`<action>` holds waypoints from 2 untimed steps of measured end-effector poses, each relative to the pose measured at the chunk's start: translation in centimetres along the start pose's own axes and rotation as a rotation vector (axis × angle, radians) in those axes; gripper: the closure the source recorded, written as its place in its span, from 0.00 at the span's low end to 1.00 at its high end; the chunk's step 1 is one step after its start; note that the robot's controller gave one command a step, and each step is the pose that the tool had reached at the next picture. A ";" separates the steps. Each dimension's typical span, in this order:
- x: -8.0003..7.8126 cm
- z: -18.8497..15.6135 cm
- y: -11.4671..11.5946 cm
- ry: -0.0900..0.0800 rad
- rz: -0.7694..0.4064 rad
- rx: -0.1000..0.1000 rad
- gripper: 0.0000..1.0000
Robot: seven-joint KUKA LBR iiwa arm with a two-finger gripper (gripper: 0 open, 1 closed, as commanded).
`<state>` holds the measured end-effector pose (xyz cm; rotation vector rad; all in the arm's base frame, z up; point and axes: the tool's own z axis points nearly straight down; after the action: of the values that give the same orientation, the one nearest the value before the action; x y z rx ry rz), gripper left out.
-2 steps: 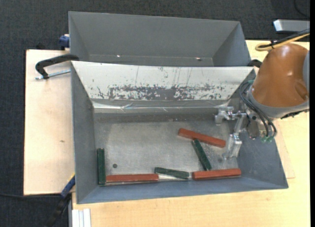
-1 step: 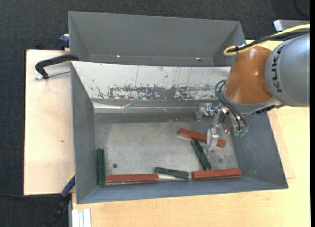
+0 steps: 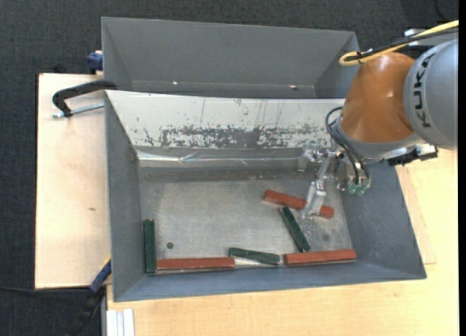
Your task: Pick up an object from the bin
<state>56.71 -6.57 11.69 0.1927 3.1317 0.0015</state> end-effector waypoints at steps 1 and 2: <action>0.8 1.8 -4.2 0.006 0.017 0.002 0.00; 1.8 3.6 0.8 0.000 0.280 0.002 0.00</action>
Offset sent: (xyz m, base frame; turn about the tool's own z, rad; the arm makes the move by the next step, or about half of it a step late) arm -0.0203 0.0387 -0.0469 0.3853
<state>55.04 -5.53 8.08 0.6284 3.0747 -0.0005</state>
